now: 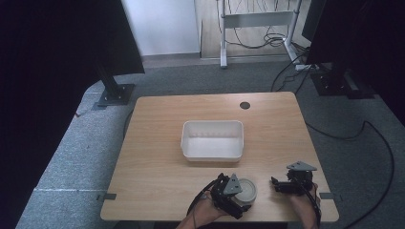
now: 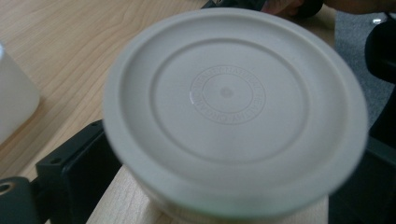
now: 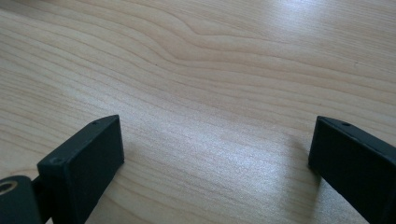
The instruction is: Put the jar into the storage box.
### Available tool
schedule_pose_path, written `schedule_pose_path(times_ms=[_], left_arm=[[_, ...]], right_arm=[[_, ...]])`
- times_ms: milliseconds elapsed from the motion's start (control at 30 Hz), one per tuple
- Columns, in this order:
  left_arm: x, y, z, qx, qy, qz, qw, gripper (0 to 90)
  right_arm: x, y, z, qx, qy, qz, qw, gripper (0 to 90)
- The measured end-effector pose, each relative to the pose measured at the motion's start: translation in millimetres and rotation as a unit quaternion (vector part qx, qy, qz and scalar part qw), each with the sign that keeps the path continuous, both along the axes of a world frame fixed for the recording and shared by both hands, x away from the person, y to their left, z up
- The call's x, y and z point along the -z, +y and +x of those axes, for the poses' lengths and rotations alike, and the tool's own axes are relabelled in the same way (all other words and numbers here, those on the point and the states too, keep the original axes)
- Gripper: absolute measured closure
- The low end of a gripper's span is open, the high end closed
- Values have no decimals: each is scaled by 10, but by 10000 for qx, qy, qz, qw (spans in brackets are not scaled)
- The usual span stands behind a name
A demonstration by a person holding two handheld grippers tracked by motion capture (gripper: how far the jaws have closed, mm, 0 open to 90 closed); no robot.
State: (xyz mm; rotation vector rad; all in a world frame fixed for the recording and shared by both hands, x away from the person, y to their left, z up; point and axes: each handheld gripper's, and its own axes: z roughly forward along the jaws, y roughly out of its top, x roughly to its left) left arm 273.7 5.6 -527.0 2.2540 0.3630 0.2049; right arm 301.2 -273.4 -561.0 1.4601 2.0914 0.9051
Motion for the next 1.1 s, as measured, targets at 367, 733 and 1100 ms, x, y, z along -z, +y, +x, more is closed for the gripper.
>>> schedule_pose_path(times_ms=[367, 733, 1100], left_arm=[[57, -81, 12, -61, -17, 21, 10000, 97], [44, -36, 36, -222, -8, -13, 9998, 100], [-35, 24, 72, -325, -60, -68, 9994, 100]], right_arm=[[0, -1, 0, -5, -2, -1, 10000, 30], [0, 0, 0, -5, -3, 1, 10000, 30], [0, 0, 0, -7, -4, 1, 10000, 31]])
